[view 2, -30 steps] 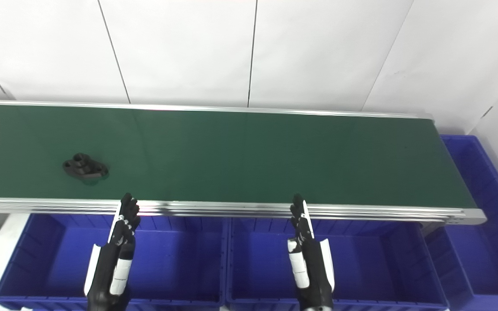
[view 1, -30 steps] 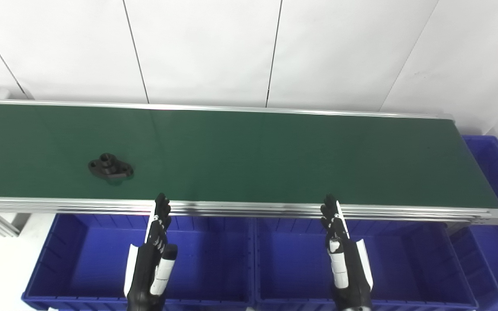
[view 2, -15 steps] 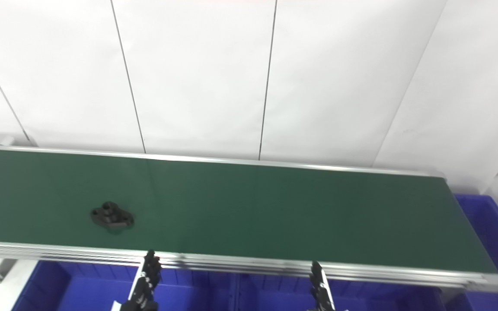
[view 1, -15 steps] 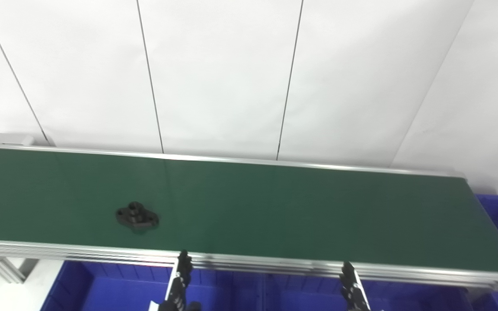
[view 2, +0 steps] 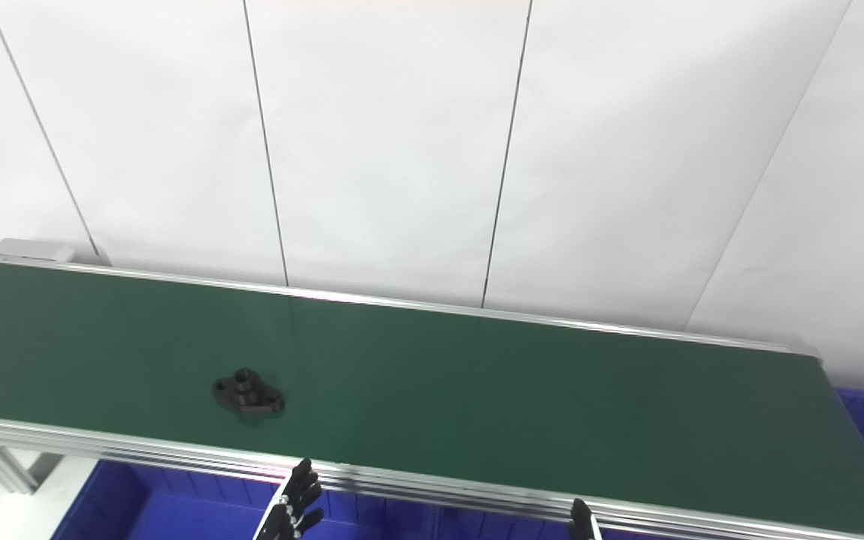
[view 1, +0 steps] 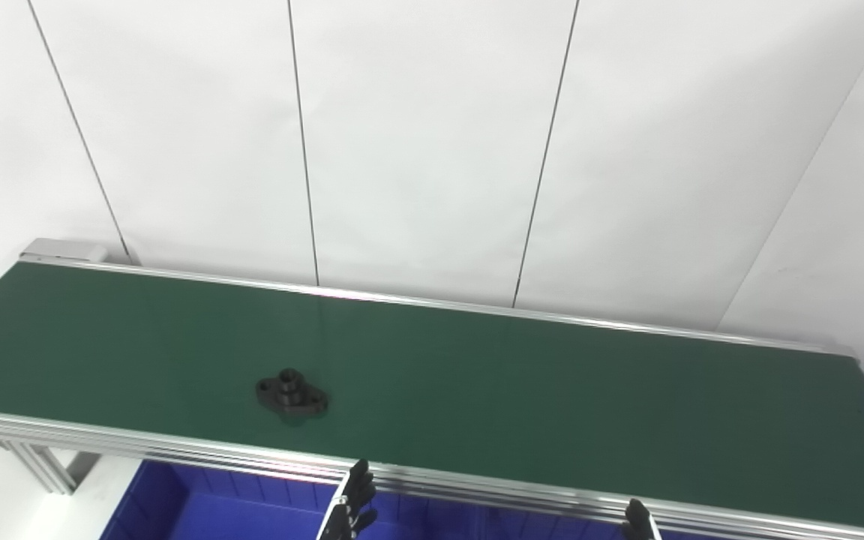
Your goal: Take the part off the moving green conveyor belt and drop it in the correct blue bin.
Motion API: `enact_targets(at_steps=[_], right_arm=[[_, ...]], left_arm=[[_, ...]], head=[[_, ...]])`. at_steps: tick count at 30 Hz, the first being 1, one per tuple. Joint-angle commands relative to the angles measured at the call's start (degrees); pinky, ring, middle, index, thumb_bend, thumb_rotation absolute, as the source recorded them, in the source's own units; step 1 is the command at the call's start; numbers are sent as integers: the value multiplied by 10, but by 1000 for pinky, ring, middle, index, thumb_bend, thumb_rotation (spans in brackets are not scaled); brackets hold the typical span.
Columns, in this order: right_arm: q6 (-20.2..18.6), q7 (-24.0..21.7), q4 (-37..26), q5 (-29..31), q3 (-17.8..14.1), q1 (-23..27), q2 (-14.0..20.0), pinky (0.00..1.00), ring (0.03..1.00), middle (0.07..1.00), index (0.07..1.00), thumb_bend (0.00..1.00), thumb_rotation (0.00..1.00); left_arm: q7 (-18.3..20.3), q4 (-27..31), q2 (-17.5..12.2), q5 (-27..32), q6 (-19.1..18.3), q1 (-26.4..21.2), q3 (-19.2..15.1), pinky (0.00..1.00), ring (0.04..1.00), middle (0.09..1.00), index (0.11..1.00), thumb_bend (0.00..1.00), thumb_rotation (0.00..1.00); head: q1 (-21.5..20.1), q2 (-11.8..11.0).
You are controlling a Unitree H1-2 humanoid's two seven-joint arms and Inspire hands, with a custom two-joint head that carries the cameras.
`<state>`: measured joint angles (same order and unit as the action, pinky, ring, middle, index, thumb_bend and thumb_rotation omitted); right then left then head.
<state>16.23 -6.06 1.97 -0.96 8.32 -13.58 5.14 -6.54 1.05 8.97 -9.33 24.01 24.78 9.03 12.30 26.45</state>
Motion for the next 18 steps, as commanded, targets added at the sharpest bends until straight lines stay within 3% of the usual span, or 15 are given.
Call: enact_targets(at_steps=[1,5,8,11,13,16,18], right_arm=[[25,-7,-23,4,0,5,2,1000,1000,1000,1000,901,1000],[29,-14,-32,8,1,7,4,1000,1000,1000,1000,889,993],[27,-7,-51,-6,1,6,-4,1000,1000,1000,1000,866,879],[49,32,-69,-88,-3,6,-15,938,952,980,1000,825,834],[53,58,-85,-147,-5,13,-20,861,899,933,969,784,720],[31,82,-115,-233,-7,37,-20,768,841,882,913,781,567],[10,79,-129,-263,-4,57,-18,770,832,861,884,813,458]], left_arm=[[-7,17,16,-11,21,-5,11,870,928,952,951,744,767],[-5,33,16,-14,12,-1,11,852,920,948,948,727,759],[-2,49,15,-12,-3,3,10,875,930,952,957,752,774],[1,59,13,-8,-19,4,8,902,947,958,965,783,792],[2,62,10,-5,-25,4,7,905,954,962,973,797,802],[4,62,5,-1,-25,2,6,890,952,958,973,797,809],[5,58,2,-2,-26,0,5,896,954,960,979,799,824]], head=[[1,7],[-9,29],[-19,48],[-23,54],[-27,58],[-38,63],[-44,64]])
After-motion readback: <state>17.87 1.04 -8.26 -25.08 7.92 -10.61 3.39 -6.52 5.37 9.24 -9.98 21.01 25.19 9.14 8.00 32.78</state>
